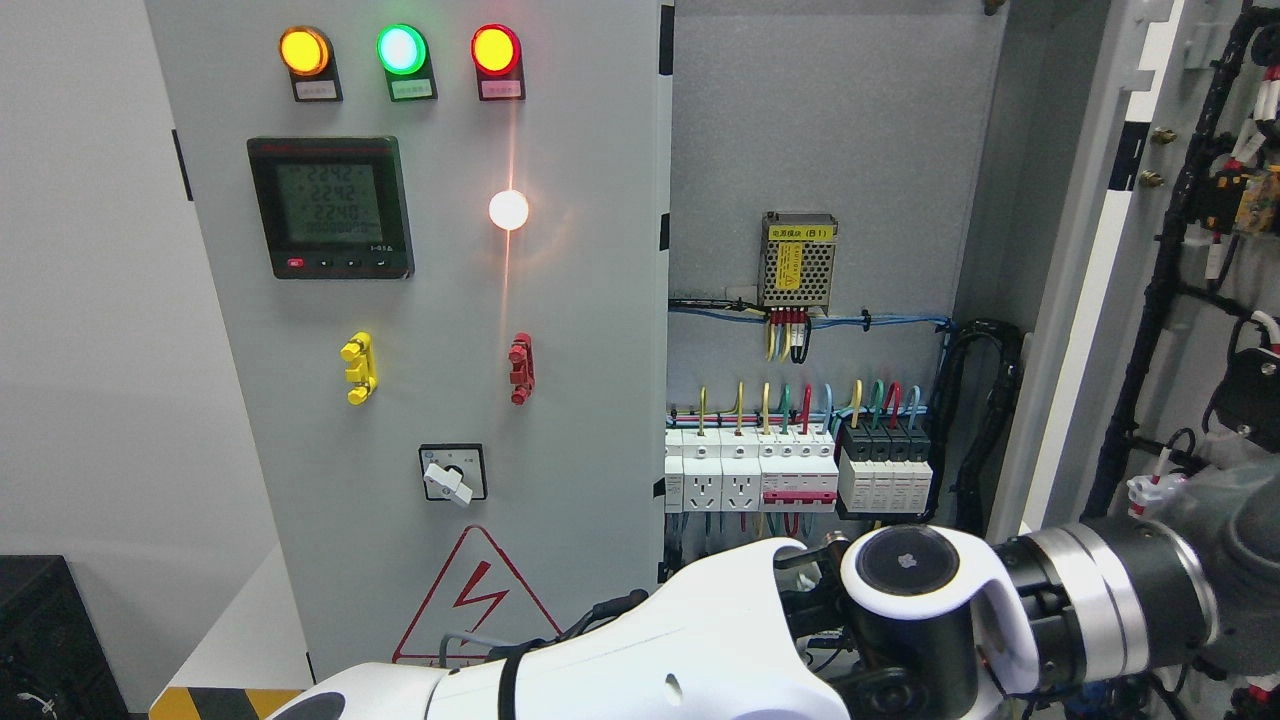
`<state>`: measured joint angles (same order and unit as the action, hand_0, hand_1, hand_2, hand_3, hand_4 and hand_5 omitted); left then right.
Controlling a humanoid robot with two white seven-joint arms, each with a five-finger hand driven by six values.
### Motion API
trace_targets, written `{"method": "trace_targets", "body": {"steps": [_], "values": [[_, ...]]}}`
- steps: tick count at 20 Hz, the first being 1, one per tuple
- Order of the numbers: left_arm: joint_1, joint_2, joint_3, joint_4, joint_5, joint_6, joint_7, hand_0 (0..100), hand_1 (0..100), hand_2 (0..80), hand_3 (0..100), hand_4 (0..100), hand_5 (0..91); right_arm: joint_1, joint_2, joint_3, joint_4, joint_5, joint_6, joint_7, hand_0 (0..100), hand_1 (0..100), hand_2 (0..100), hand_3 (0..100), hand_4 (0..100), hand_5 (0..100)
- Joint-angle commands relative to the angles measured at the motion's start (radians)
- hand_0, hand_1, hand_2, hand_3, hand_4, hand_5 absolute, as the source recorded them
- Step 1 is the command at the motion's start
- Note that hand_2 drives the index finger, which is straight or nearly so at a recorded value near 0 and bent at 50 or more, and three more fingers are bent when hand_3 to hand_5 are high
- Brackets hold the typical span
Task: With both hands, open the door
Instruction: 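Swing the door fully open with the left arm, pushing it away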
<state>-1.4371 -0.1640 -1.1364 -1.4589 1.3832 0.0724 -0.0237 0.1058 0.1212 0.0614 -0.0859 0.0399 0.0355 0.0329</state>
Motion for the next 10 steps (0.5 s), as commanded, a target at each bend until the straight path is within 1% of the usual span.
{"method": "trace_targets", "body": {"steps": [1, 8, 10], "values": [[0.004, 0.075, 0.003, -0.069, 0.0, 0.004, 0.001, 0, 0, 0.0, 0, 0, 0.0, 0.0, 0.0, 0.0, 0.0, 0.0, 0.0, 0.001, 0, 0, 0, 0, 0, 0], [0.05, 0.233, 0.012, -0.175, 0.0, 0.001, 0.001, 0, 0, 0.0, 0, 0, 0.0, 0.0, 0.0, 0.0, 0.0, 0.0, 0.0, 0.001, 0, 0, 0, 0, 0, 0], [0.078, 0.279, 0.012, -0.222, 0.0, 0.0, 0.001, 0, 0, 0.0, 0, 0, 0.0, 0.0, 0.0, 0.0, 0.0, 0.0, 0.0, 0.001, 0, 0, 0, 0, 0, 0]]}}
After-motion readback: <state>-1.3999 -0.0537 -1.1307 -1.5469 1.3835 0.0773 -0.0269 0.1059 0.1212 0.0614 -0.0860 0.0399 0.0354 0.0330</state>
